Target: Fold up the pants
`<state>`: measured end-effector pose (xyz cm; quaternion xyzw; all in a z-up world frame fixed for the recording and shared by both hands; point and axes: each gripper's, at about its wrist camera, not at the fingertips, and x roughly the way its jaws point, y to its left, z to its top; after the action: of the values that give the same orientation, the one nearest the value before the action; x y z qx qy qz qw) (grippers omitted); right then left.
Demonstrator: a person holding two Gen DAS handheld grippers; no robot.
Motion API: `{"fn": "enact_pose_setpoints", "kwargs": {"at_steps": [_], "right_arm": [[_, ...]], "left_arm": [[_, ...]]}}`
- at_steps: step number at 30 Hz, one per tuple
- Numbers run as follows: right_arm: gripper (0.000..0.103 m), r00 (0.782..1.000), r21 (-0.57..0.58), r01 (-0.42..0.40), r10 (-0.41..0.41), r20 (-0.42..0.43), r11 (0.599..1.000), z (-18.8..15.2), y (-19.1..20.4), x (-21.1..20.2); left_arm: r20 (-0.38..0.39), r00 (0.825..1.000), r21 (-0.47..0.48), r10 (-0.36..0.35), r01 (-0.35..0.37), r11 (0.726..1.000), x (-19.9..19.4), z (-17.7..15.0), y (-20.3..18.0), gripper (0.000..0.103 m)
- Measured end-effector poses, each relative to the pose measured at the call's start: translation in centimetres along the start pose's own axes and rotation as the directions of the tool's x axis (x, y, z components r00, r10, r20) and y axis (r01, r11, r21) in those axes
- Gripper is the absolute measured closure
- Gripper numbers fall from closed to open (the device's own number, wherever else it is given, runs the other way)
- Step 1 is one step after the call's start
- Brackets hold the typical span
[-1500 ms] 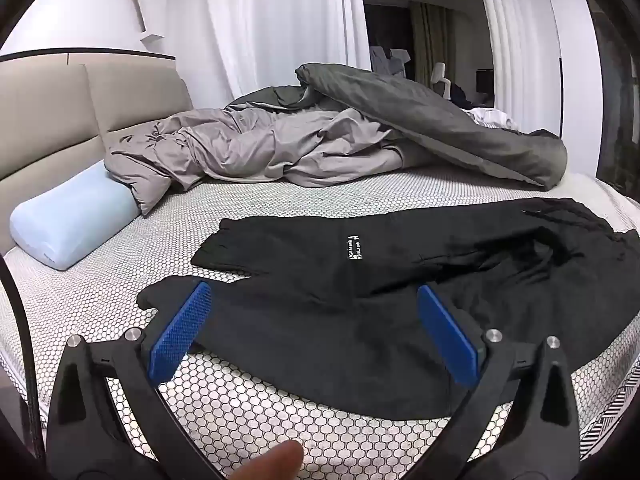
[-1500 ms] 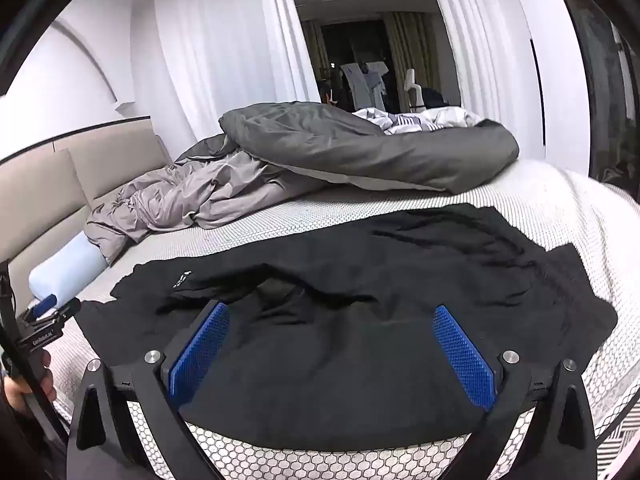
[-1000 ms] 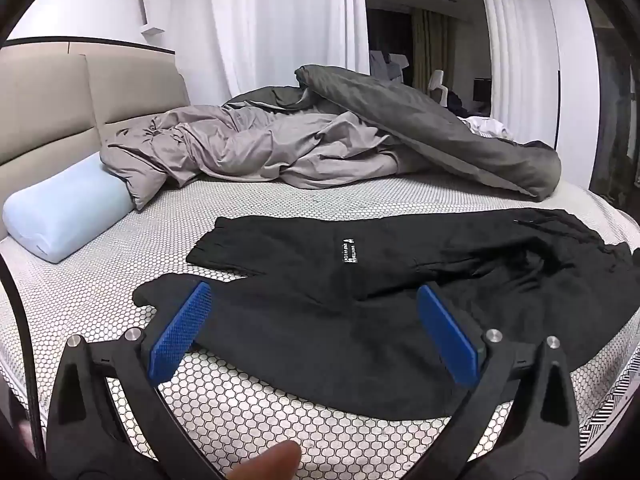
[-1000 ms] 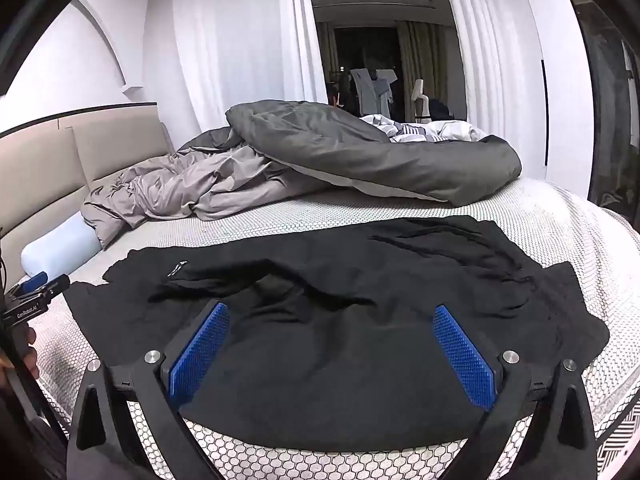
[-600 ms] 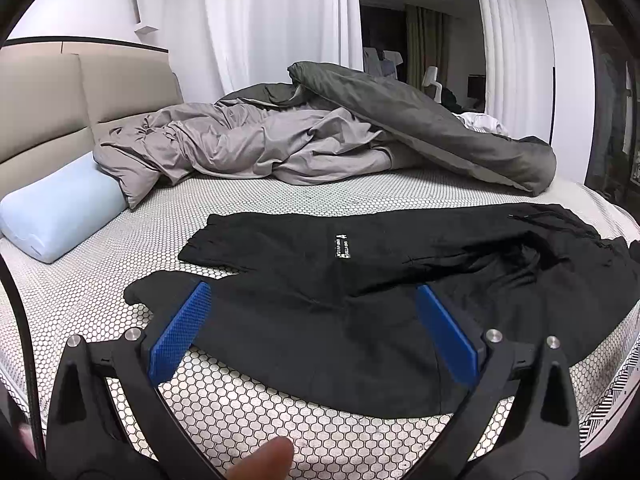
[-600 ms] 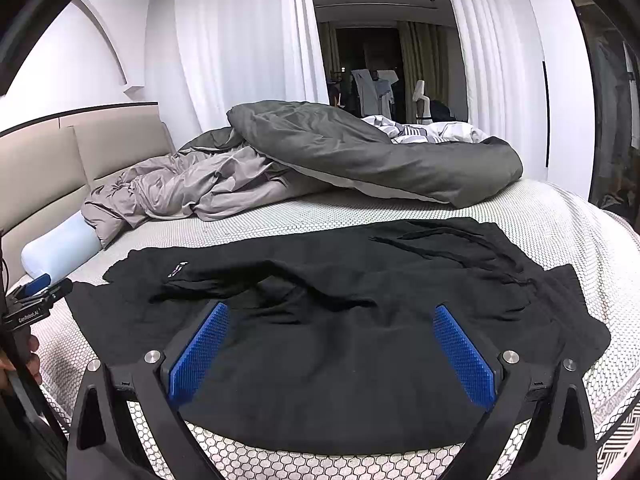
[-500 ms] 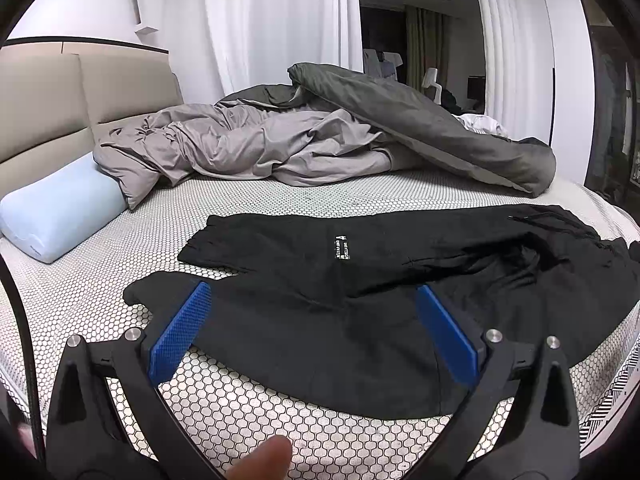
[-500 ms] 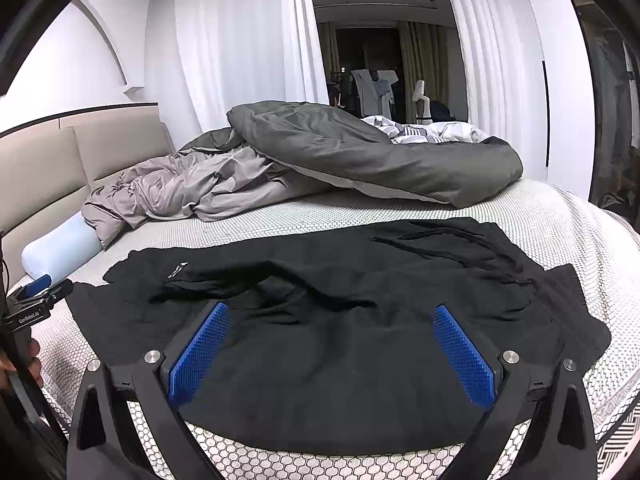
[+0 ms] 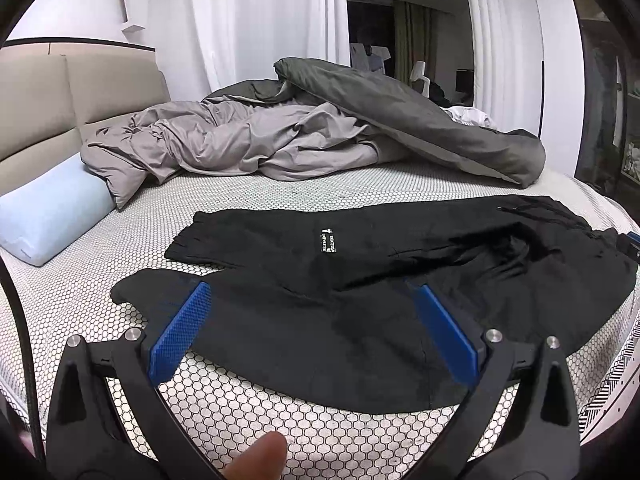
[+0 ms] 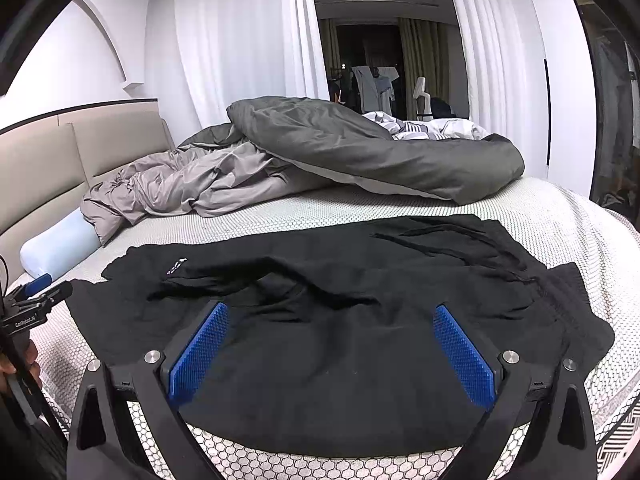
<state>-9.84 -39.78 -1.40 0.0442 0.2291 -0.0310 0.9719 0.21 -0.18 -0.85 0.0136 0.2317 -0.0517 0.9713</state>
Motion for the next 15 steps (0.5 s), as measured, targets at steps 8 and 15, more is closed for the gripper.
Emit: {"fn": "enact_pose_setpoints", "kwargs": {"at_steps": [8,15], "right_arm": [[0.0,1.0,-0.014,-0.001,0.0,-0.017,1.0,0.12,0.71,0.54],[0.0,1.0,-0.01,-0.003,0.003,-0.029,1.0,0.1,0.84,0.9]], "left_arm": [[-0.021,1.0,-0.003,-0.01,0.01,1.0,0.27,0.07,0.12,0.001],[-0.029,1.0,-0.007,0.01,-0.011,1.0,0.74,0.13,0.25,0.001]]}}
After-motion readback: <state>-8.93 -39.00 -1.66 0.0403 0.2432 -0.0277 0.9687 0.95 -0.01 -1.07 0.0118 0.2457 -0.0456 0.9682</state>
